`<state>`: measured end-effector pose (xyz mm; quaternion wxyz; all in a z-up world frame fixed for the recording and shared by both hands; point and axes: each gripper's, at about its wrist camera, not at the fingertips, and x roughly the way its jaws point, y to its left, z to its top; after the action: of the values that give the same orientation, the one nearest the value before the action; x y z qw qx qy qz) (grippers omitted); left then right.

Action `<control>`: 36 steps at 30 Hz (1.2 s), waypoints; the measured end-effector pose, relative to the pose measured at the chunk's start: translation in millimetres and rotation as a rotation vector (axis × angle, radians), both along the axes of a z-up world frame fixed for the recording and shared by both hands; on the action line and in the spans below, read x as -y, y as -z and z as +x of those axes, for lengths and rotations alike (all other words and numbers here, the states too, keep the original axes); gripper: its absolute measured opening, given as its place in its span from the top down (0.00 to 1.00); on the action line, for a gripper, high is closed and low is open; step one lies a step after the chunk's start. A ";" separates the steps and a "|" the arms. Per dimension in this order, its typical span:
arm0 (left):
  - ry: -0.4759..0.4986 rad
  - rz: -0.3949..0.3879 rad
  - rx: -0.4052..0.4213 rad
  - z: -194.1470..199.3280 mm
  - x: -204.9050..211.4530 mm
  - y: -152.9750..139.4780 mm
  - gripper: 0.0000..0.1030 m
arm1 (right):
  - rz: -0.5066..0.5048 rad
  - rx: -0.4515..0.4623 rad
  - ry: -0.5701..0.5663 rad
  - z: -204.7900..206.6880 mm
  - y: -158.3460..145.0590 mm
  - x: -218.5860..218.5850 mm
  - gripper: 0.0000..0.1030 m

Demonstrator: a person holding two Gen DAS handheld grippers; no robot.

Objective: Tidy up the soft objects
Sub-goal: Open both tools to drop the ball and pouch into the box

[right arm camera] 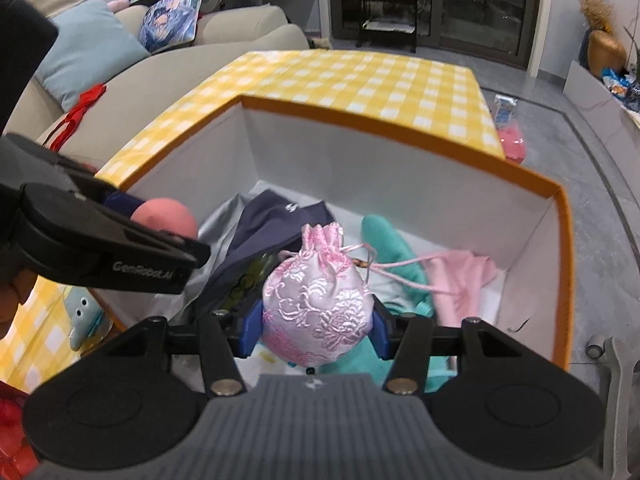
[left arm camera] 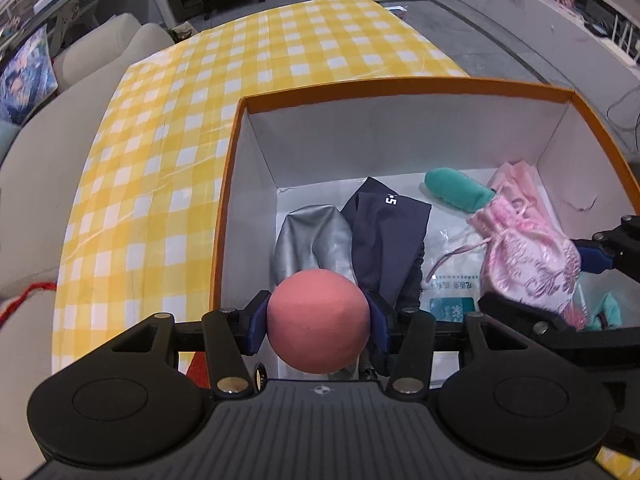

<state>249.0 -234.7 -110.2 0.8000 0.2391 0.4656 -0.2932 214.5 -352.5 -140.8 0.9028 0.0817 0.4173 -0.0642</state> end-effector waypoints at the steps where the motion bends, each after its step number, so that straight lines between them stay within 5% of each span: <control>1: 0.009 0.004 0.007 -1.0 0.8 0.3 0.44 | 0.007 -0.001 0.002 0.3 1.1 -0.4 0.49; 15: 0.050 0.067 0.023 -7.0 13.8 11.2 0.42 | 0.079 -0.024 0.026 1.3 6.7 6.8 0.50; 22: 0.042 0.101 0.016 -5.2 17.9 11.7 0.30 | 0.074 -0.003 0.030 -2.8 -0.2 8.8 0.39; 36: 0.011 0.013 0.078 -11.7 4.8 -32.4 0.28 | 0.036 0.081 0.045 -17.4 -24.3 12.4 0.34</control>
<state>237.3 -239.5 -77.8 0.8143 0.2580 0.4348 -0.2851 197.2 -364.9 -116.5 0.9156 0.1098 0.3798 -0.0737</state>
